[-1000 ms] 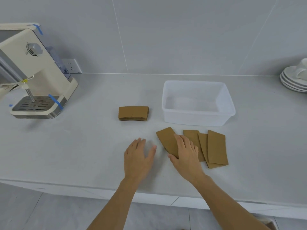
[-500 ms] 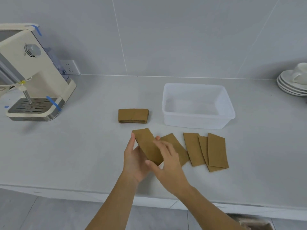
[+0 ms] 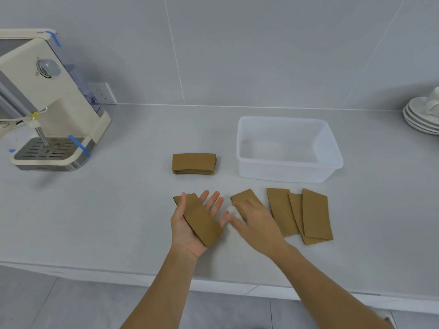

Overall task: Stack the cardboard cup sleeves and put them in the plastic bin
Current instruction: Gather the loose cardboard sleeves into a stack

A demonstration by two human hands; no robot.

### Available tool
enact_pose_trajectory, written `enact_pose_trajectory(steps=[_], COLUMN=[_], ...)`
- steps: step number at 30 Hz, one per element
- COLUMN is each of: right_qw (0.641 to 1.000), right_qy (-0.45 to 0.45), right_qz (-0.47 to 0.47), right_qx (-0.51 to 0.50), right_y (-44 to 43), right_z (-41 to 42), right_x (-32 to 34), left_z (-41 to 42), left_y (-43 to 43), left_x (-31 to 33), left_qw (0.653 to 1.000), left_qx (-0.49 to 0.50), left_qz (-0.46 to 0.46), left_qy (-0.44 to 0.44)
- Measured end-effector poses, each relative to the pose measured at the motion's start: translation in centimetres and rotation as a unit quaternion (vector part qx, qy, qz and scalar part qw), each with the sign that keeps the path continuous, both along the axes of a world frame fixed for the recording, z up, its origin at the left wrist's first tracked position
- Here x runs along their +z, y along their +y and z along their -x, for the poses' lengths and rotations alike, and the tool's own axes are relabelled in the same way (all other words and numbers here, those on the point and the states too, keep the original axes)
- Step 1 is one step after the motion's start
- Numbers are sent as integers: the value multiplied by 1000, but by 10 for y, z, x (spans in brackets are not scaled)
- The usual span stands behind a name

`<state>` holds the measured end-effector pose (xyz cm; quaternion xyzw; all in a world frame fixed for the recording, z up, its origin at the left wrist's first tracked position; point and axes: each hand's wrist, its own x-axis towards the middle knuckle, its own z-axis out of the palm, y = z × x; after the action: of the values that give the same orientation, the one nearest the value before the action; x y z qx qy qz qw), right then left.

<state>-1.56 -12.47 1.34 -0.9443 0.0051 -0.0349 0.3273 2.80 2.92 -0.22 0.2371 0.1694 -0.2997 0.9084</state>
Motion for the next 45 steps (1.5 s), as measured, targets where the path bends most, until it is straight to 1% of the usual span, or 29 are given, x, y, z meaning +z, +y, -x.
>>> enact_pose_trajectory(steps=[3, 5, 8, 10, 14, 19, 22, 24, 28, 30, 34, 40, 45], right_qw=[993, 985, 976, 971, 971, 975, 979, 980, 980, 979, 982, 983, 983], right_qy=[23, 42, 70, 71, 69, 92, 110, 105, 85, 79, 83, 99, 119], right_qz=[96, 142, 176, 198, 203, 162, 69, 1, -107, -139, -139, -122, -117], right_qx=[-64, -88, -107, -110, -105, -124, -158, -166, -142, -123, -98, -93, -73], right_y=[-10, -13, -12, -9, -7, -11, -10, -5, 18, 31, 51, 60, 53], right_z=[-8, -10, -8, -6, -6, -12, -20, -24, -26, -25, -23, -21, -18], right_x=[-10, -18, -28, -33, -33, -21, -6, 6, 26, 31, 27, 14, 11], left_z=[0, 0, 0, 0, 0, 0, -2, -4, -4, -3, -4, -6, -6], left_y=[3, 4, 5, 6, 6, 2, -1, -3, -8, -9, -11, -16, -20], left_x=[-3, -5, -7, -8, -9, -9, -7, -5, -4, -4, 0, 1, 0], left_qw=[1000, 1000, 1000, 1000, 1000, 1000, 1000, 1000, 1000, 999, 998, 997, 996], left_qx=[6, 8, 11, 12, 15, 10, 6, 5, -9, -27, -58, -72, -92], left_qz=[-4, -3, -4, -4, -1, 0, 0, 0, -16, -27, -19, -9, -17], left_qy=[5, 6, 8, 10, 15, 20, 22, 25, 20, 10, -8, -27, -4])
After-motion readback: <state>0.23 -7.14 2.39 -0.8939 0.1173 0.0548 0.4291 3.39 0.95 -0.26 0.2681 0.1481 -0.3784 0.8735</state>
